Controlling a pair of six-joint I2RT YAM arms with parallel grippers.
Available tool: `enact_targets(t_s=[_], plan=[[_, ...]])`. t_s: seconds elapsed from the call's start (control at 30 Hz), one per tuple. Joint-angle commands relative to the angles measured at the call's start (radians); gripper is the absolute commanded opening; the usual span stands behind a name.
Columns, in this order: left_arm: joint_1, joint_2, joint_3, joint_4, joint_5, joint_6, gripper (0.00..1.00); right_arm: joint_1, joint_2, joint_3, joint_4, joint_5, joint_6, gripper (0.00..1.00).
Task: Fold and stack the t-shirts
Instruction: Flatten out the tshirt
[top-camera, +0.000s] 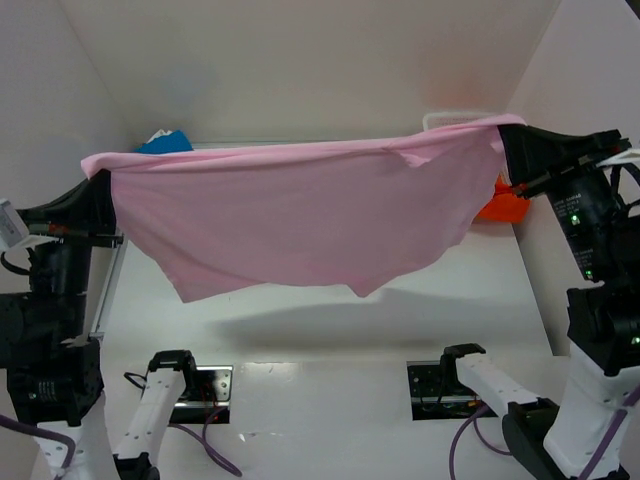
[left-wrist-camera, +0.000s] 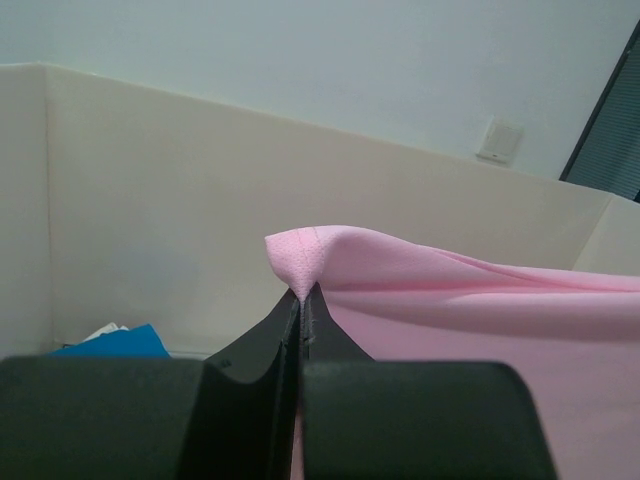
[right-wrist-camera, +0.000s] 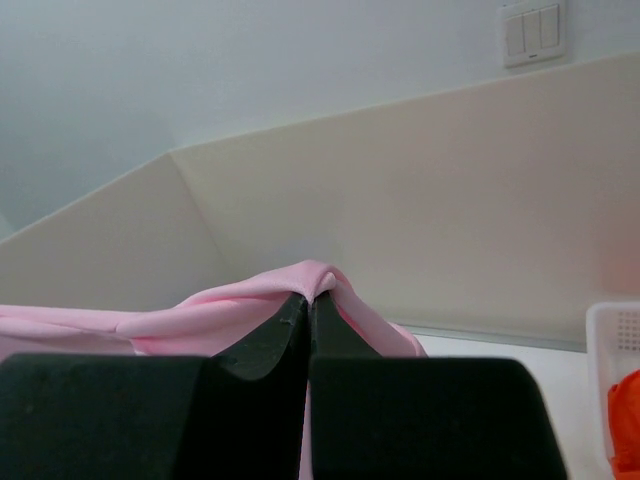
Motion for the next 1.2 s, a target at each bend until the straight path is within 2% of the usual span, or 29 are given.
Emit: enact_targets(t_s=[0.0, 0.23, 0.43, 0.67, 0.83, 1.07, 1.17], plan=[[0.000, -0.061, -0.011, 0.019, -0.063, -0.011, 0.00, -0.008, -0.072, -0.048, 0.027, 0.073, -0.028, 0.01], [-0.050, -0.046, -0.002, -0.014, -0.137, 0.032, 0.00, -0.008, -0.119, -0.074, -0.022, 0.110, -0.028, 0.01], [-0.070, 0.139, -0.012, 0.044, -0.146, 0.032, 0.00, -0.008, 0.042, -0.091, -0.010, 0.124, -0.009, 0.01], [-0.070, 0.301, -0.140, 0.147, -0.146, 0.023, 0.00, -0.008, 0.177, -0.296, 0.045, 0.165, -0.021, 0.01], [-0.070, 0.380, -0.224, 0.186, -0.157, 0.032, 0.00, -0.008, 0.188, -0.474, 0.099, 0.201, 0.001, 0.01], [-0.070, 0.501, -0.365, 0.295, -0.168, 0.023, 0.00, -0.008, 0.211, -0.786, 0.252, 0.192, 0.047, 0.01], [-0.070, 0.578, -0.385, 0.341, -0.188, 0.023, 0.00, -0.008, 0.266, -0.829, 0.336, 0.192, 0.056, 0.01]])
